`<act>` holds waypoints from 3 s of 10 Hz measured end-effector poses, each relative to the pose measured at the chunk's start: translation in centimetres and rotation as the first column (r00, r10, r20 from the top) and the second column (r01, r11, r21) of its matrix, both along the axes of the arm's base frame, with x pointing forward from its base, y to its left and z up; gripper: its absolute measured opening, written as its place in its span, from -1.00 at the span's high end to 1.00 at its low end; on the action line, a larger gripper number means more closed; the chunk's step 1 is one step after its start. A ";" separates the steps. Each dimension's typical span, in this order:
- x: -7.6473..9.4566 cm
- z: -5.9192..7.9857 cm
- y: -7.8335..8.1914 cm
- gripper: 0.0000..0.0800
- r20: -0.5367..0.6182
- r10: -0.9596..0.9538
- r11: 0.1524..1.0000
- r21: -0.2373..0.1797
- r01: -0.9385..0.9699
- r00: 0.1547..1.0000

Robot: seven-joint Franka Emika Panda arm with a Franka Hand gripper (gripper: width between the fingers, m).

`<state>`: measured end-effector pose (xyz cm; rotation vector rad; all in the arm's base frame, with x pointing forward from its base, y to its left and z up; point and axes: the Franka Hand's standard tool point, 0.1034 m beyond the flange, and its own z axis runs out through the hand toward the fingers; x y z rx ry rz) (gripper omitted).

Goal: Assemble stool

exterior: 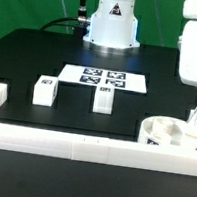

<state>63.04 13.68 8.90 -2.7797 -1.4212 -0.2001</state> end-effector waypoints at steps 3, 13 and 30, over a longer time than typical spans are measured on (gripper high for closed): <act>0.0 -0.6 -1.1 -0.62 0.004 0.265 0.963 -0.058 -0.264 0.964; -0.1 -0.9 -1.3 0.16 -0.005 0.002 0.999 -0.035 -0.002 1.000; -0.3 -1.2 -2.6 0.15 -0.209 -0.971 -0.135 0.058 0.989 -0.120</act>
Offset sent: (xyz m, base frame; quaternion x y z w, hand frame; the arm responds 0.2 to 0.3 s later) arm -0.0037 0.0020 -0.0018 -0.0055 0.0079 -0.1805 0.9835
